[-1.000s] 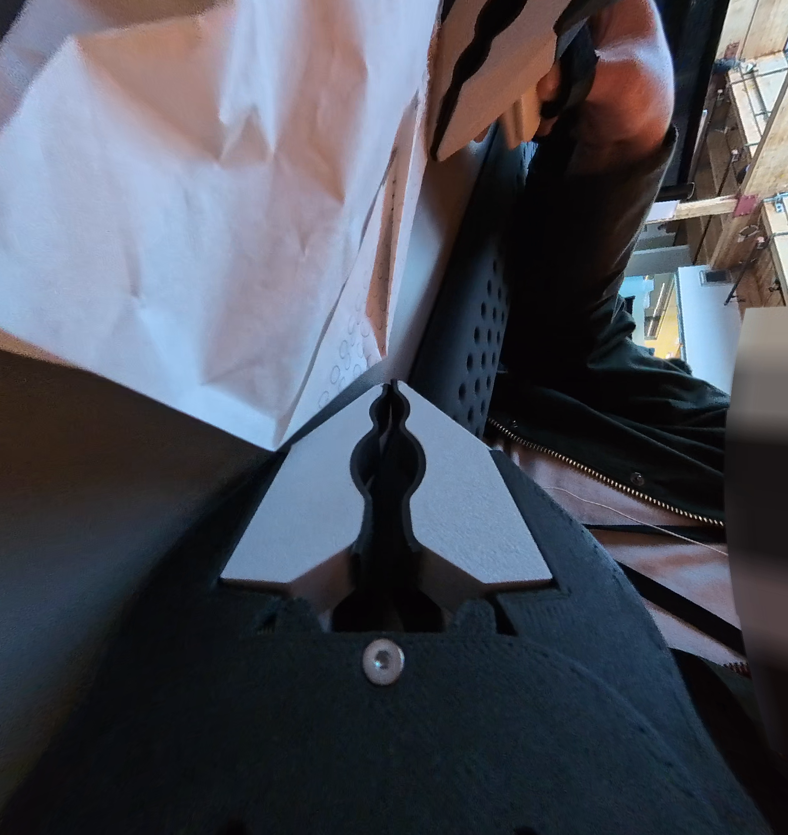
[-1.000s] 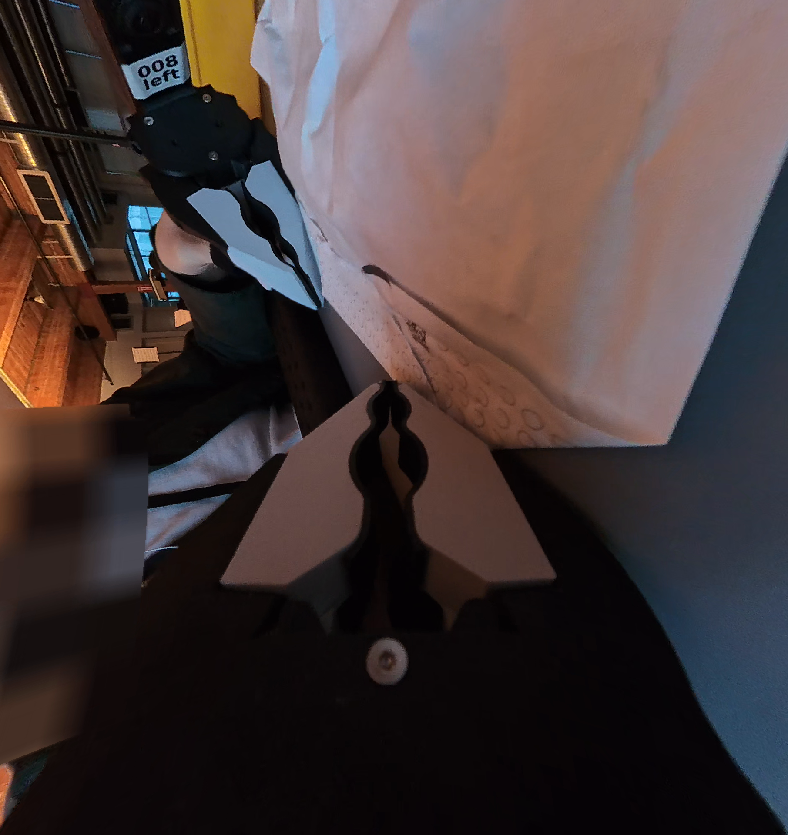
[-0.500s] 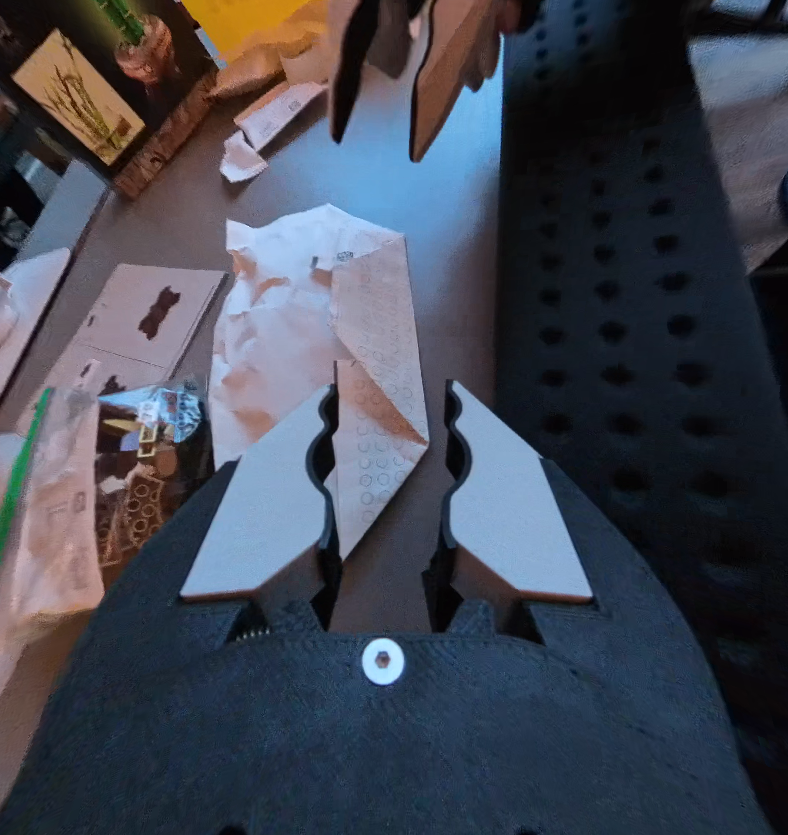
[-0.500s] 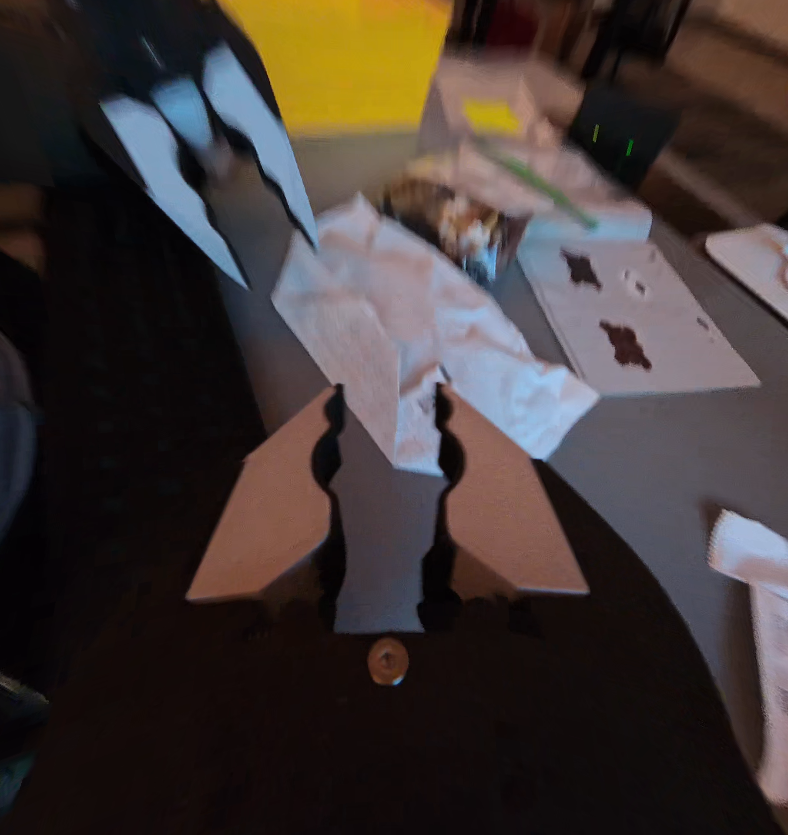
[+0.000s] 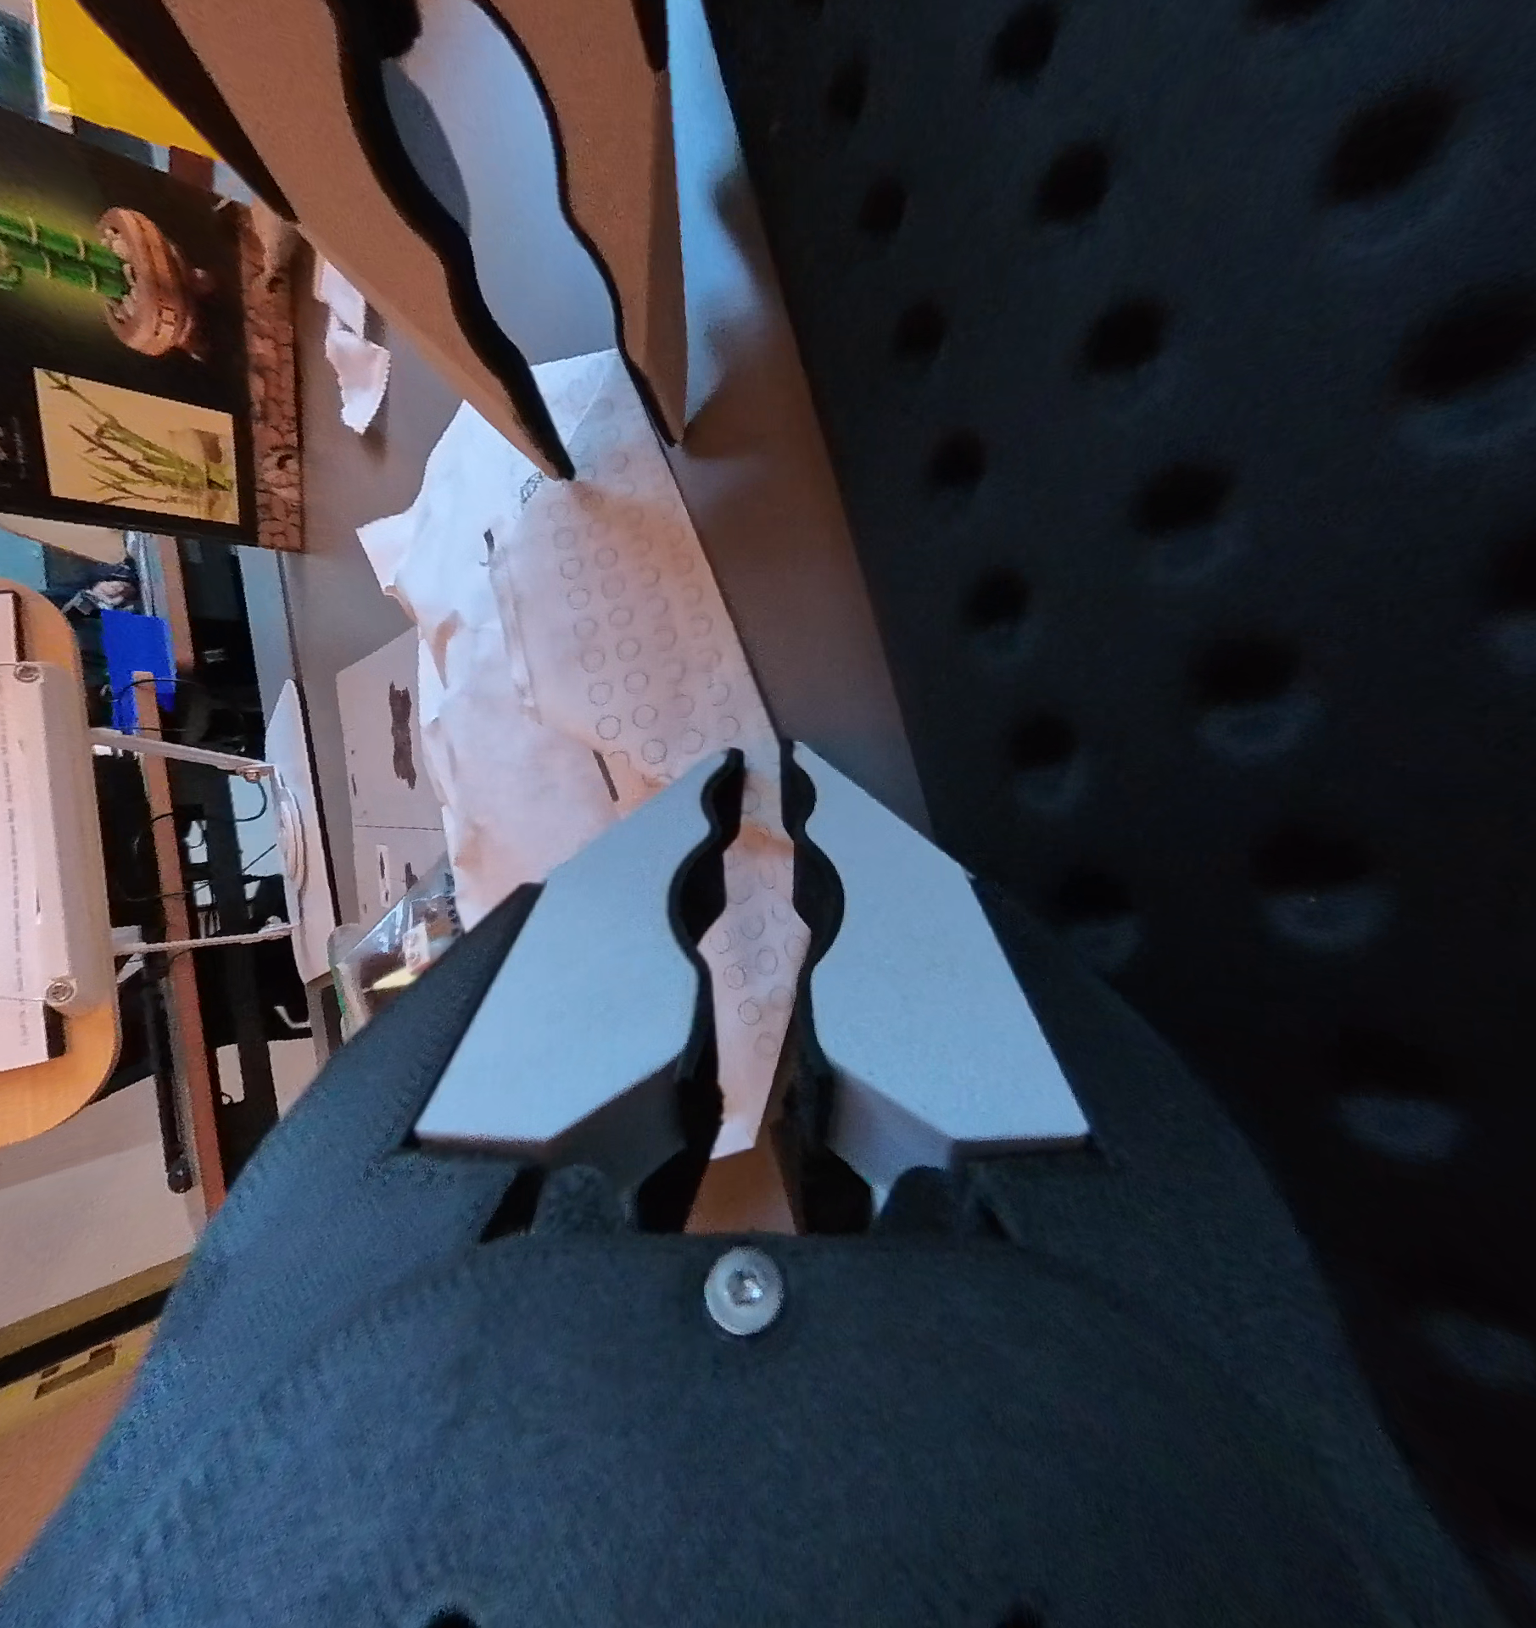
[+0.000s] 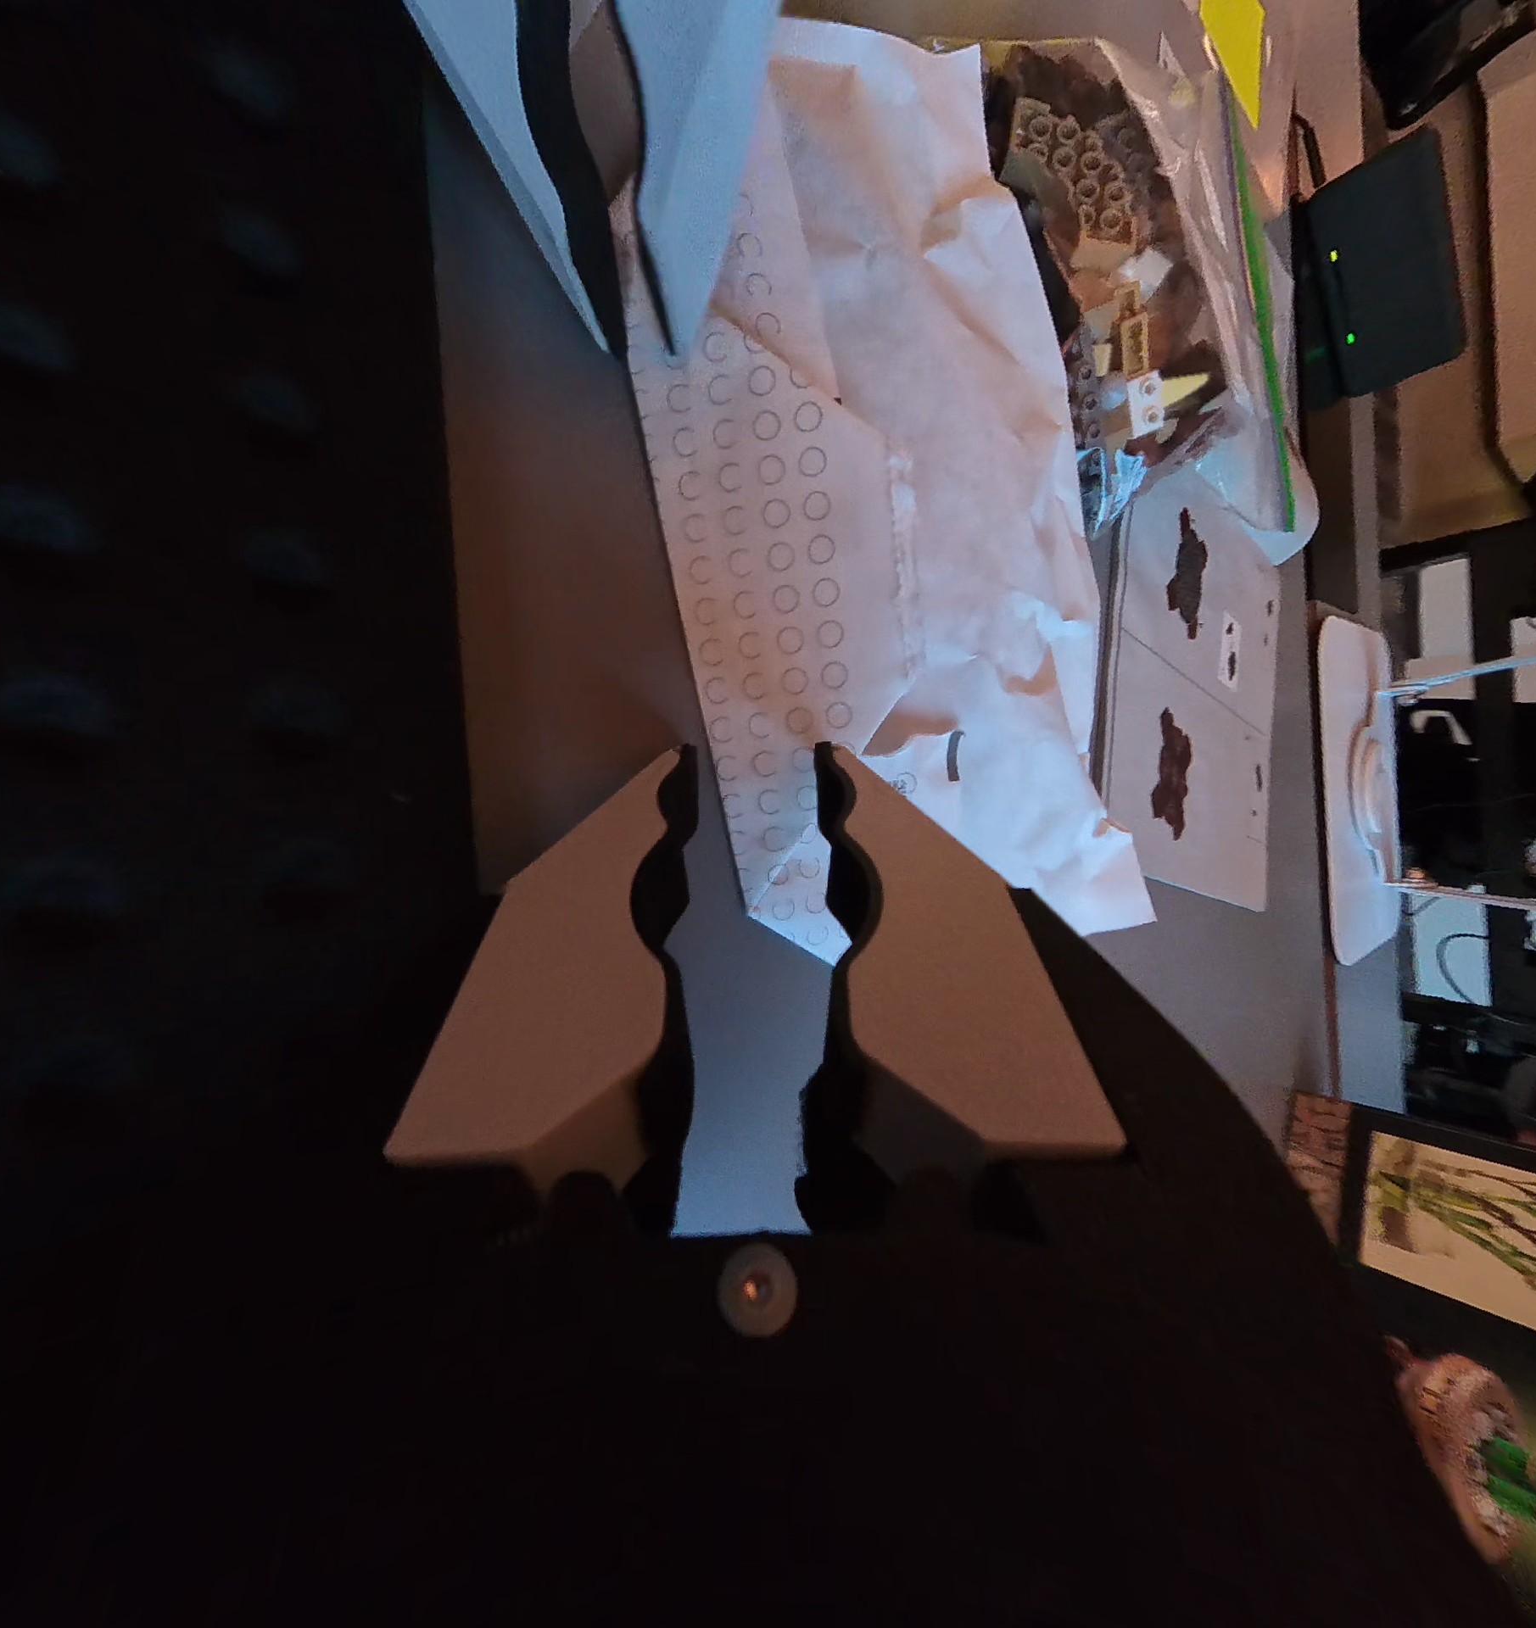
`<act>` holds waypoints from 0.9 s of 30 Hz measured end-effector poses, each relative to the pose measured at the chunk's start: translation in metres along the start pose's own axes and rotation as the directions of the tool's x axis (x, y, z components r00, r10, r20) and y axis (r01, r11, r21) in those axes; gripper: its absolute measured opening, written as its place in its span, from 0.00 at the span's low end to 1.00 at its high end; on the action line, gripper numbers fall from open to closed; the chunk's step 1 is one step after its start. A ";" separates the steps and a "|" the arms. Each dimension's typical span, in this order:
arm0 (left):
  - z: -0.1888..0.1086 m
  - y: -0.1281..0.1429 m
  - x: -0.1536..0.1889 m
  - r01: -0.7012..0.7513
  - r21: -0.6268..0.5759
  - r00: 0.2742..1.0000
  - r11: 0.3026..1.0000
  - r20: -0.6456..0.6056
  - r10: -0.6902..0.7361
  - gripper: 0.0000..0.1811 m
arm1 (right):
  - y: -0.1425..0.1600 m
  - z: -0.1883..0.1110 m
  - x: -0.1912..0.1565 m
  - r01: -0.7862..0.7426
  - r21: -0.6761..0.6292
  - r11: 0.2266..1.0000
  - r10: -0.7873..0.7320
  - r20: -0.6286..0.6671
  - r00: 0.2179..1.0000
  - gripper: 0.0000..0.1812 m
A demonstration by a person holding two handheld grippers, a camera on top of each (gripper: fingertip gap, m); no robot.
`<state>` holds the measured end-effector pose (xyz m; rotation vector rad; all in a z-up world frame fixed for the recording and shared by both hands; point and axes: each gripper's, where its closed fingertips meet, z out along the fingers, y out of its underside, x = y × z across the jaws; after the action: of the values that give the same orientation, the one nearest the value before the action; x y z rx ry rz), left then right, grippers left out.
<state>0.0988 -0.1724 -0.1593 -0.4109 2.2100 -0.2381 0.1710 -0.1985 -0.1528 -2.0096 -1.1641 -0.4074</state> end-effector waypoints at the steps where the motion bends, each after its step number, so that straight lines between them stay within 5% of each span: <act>1: 0.001 0.000 0.001 -0.007 0.000 1.000 1.000 -0.009 0.007 0.02 | 0.000 0.000 0.000 -0.016 0.007 1.000 0.016 0.014 1.000 0.14; 8: 0.015 0.009 -0.013 0.094 -0.059 0.995 0.994 0.048 -0.092 0.01 | -0.002 0.006 0.001 -0.021 0.028 0.999 0.020 0.028 0.999 0.11; 12: 0.017 0.009 -0.015 0.045 -0.050 0.994 0.998 0.099 -0.040 0.01 | -0.001 0.007 0.010 0.007 0.018 1.000 -0.007 -0.029 1.000 0.18; 21: 0.018 0.013 -0.023 0.222 -0.015 0.971 0.975 0.092 -0.219 0.08 | 0.004 0.008 0.026 0.029 0.043 0.999 -0.025 -0.084 0.996 0.27; 27: 0.014 0.018 -0.028 0.194 -0.030 0.978 0.981 0.084 -0.191 0.15 | 0.000 0.013 0.027 0.270 -0.002 0.963 -0.267 -0.162 0.950 0.21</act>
<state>0.1224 -0.1458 -0.1531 -0.6457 2.0988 -0.2784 0.1845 -0.1725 -0.1452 -1.7683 -1.3371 -0.6788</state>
